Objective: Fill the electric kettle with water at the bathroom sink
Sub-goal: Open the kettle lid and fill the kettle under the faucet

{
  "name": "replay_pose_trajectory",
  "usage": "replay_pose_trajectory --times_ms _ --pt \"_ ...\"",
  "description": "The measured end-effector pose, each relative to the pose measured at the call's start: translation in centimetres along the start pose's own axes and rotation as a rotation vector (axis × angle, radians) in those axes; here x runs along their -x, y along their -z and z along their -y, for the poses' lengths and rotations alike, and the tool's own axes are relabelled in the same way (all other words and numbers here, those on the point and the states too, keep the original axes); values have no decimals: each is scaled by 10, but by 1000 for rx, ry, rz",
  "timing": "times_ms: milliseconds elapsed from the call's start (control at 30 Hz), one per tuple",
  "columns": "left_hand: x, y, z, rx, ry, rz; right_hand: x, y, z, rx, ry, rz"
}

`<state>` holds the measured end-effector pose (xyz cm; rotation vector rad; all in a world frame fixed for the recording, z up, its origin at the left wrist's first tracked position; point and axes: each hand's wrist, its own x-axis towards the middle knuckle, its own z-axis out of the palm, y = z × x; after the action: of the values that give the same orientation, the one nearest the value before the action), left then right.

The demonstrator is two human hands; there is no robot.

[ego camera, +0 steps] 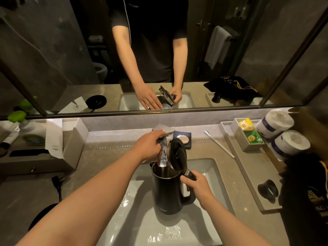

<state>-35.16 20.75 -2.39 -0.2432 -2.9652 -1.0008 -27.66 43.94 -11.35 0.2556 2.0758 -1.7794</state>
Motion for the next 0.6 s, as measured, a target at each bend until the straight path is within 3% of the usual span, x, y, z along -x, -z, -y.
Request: replay_pose_trajectory --times_ms 600 --pt "-1 0 1 -2 -7 -1 0 0 0 -9 6 -1"
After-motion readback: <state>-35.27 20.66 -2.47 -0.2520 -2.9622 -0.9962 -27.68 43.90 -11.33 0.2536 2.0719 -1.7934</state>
